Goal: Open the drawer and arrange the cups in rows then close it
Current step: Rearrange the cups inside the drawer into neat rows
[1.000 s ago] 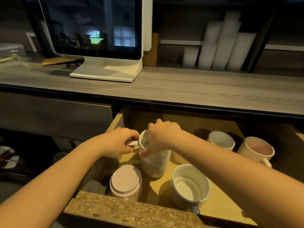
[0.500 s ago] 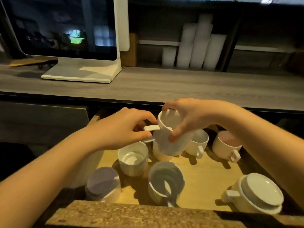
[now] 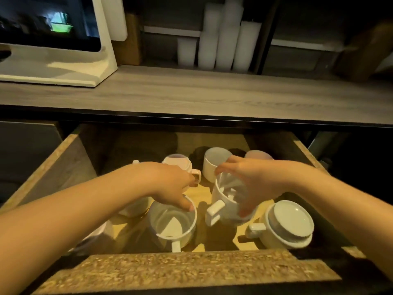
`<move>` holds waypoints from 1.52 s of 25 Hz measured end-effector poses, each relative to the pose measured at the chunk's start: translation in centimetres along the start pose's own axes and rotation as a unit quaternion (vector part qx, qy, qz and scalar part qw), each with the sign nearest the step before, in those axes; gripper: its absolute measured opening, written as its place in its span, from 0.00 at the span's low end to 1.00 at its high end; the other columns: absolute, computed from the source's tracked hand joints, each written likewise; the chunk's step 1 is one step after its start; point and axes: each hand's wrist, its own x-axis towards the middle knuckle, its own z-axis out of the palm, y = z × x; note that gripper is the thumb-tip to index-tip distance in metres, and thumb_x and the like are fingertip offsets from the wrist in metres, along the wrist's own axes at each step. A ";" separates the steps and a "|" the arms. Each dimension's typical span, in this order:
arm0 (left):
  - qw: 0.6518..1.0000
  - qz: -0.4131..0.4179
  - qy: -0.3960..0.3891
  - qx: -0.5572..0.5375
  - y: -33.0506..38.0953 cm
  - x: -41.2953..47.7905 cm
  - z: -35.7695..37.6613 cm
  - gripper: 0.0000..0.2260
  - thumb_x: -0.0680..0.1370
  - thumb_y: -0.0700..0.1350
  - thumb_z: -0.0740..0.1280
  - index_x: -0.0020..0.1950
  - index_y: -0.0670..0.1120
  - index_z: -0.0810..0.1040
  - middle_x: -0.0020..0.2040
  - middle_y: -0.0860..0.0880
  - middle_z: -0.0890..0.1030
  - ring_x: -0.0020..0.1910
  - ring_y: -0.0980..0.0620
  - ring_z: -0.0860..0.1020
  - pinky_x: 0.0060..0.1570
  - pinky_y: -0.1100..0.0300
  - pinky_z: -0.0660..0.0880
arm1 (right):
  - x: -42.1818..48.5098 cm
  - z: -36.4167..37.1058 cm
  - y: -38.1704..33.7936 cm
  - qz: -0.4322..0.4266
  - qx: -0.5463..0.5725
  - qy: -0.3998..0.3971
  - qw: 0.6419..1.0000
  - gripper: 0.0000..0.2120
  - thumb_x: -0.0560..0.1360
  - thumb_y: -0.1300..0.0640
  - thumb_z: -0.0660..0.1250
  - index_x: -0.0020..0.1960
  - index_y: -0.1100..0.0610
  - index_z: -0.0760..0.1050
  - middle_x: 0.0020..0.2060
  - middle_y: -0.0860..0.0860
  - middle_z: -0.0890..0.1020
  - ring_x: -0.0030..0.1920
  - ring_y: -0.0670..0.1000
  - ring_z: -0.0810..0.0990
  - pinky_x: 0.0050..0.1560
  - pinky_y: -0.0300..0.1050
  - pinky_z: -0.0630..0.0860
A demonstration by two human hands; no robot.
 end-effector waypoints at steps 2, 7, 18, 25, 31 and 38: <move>1.000 -0.006 -0.017 -0.003 -0.1 0.6 0.9 0.29 0.75 0.60 0.63 0.72 0.51 0.62 0.68 0.50 0.72 0.63 0.49 0.73 0.58 0.57 0.71 | 1.0 1.4 -0.1 -0.032 -0.014 -0.023 0.999 0.44 0.64 0.48 0.77 0.72 0.44 0.56 0.67 0.47 0.65 0.62 0.51 0.70 0.58 0.46 0.75; 1.000 -0.010 -0.015 -0.026 -0.8 0.8 2.7 0.30 0.72 0.64 0.64 0.70 0.52 0.65 0.65 0.51 0.75 0.60 0.51 0.75 0.60 0.53 0.75 | 2.0 3.4 -0.2 -0.073 -0.007 -0.043 0.996 0.41 0.67 0.52 0.75 0.72 0.43 0.56 0.70 0.46 0.62 0.67 0.52 0.66 0.63 0.47 0.72; 1.000 -0.003 0.022 0.008 -0.8 0.9 3.9 0.38 0.65 0.68 0.67 0.70 0.55 0.63 0.66 0.52 0.74 0.60 0.51 0.74 0.56 0.55 0.76 | 1.2 3.5 0.1 -0.065 0.083 -0.069 0.992 0.38 0.68 0.45 0.73 0.72 0.42 0.56 0.73 0.45 0.60 0.71 0.52 0.62 0.66 0.50 0.69; 1.000 -0.002 0.026 -0.009 -0.6 1.3 4.3 0.36 0.66 0.65 0.70 0.68 0.52 0.65 0.62 0.51 0.76 0.56 0.51 0.76 0.52 0.59 0.77 | 1.1 4.5 -1.6 0.032 -0.007 0.016 0.999 0.40 0.67 0.32 0.65 0.72 0.51 0.60 0.67 0.52 0.72 0.62 0.54 0.75 0.55 0.47 0.77; 1.000 -0.005 0.008 -0.004 -1.1 0.9 4.2 0.36 0.65 0.64 0.71 0.68 0.52 0.65 0.62 0.51 0.75 0.57 0.51 0.75 0.54 0.57 0.77 | 1.0 4.0 -1.9 -0.029 -0.041 -0.031 0.998 0.40 0.67 0.40 0.71 0.72 0.50 0.57 0.64 0.52 0.72 0.57 0.53 0.74 0.54 0.47 0.78; 1.000 -0.005 -0.018 -0.019 -0.9 1.0 3.5 0.35 0.68 0.65 0.67 0.71 0.53 0.63 0.67 0.52 0.72 0.62 0.50 0.73 0.59 0.56 0.74 | 0.3 1.8 0.9 0.005 0.085 -0.080 0.993 0.37 0.70 0.43 0.70 0.73 0.47 0.57 0.71 0.48 0.67 0.67 0.52 0.69 0.62 0.47 0.71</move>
